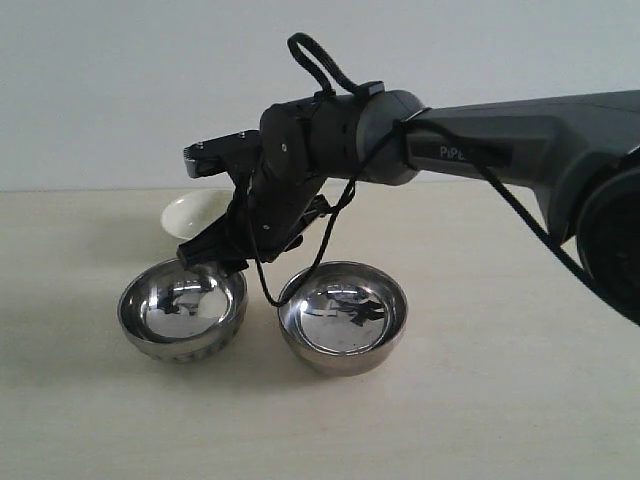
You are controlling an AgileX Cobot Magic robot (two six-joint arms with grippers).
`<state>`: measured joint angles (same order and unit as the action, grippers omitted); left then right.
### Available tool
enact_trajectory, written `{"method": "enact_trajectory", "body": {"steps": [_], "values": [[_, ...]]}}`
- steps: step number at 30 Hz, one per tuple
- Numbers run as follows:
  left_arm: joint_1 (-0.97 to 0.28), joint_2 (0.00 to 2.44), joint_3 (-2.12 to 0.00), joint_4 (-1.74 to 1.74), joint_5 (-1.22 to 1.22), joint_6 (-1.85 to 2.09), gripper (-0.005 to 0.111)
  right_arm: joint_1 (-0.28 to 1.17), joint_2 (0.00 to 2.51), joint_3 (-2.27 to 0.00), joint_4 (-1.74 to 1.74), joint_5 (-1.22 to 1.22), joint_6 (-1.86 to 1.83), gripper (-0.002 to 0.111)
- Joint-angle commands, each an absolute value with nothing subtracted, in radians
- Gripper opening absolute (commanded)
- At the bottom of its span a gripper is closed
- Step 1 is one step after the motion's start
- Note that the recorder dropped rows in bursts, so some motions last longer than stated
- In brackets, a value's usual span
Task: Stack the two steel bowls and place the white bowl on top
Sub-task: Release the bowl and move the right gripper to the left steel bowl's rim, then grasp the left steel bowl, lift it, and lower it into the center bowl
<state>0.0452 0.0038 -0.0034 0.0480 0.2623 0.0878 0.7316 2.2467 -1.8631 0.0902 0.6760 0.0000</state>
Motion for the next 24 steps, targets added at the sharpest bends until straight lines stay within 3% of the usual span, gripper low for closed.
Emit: {"method": "enact_trajectory", "body": {"steps": [1,20,22,24], "values": [[0.048,0.0,0.0,0.041,0.256,0.078,0.004,0.749,2.247,-1.874,0.087,0.632,-0.008,0.046],[0.048,0.0,0.0,0.041,0.256,0.078,0.004,0.749,2.345,-1.874,0.086,0.611,0.0,0.045],[0.048,0.0,0.0,0.041,0.256,0.078,0.004,0.749,2.347,-1.874,0.086,0.611,0.0,0.039],[0.048,0.0,0.0,0.041,0.256,0.078,0.004,0.749,2.347,-1.874,0.086,0.611,-0.009,0.022]]}}
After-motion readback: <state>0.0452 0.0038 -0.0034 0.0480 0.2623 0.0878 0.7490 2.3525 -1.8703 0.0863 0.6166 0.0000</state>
